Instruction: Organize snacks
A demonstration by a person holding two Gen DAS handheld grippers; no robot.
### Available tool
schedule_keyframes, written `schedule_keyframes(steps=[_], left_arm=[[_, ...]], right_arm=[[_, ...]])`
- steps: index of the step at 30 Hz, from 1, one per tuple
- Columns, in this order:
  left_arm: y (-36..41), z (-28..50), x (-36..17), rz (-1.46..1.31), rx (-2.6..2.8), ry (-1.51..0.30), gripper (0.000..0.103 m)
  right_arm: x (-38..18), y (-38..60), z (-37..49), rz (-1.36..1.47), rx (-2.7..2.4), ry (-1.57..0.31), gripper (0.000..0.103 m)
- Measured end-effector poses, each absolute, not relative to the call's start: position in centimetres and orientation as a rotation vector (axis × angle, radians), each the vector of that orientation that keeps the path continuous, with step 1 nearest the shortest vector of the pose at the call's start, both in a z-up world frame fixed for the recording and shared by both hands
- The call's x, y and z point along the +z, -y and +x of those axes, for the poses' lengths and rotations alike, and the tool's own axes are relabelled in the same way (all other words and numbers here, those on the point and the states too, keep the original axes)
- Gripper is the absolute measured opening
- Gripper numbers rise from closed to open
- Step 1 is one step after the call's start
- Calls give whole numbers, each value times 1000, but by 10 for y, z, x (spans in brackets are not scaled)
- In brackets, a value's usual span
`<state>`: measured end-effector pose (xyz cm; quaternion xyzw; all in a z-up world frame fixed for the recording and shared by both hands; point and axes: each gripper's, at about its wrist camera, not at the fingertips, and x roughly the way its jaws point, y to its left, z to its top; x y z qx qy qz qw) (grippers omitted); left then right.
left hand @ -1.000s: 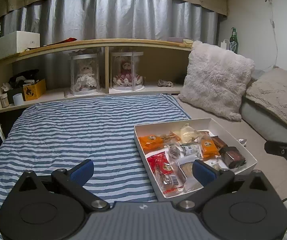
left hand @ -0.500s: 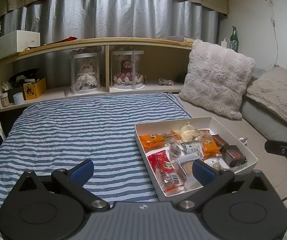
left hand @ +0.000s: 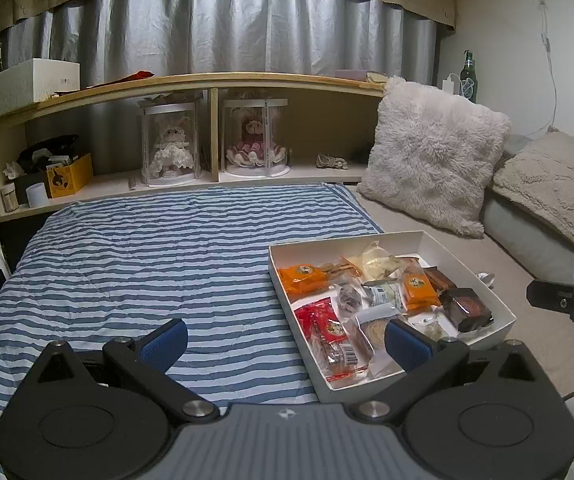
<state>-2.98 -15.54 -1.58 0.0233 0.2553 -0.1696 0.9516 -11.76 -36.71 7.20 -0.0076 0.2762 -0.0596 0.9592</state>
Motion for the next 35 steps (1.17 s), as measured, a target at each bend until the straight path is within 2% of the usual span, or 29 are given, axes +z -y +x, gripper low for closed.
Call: schedule_keyframes(steps=[35], left_arm=[[152,-31,-18,52,-334,-521,103]], right_arm=[[70,369,-116,-22,-116,-572,102]])
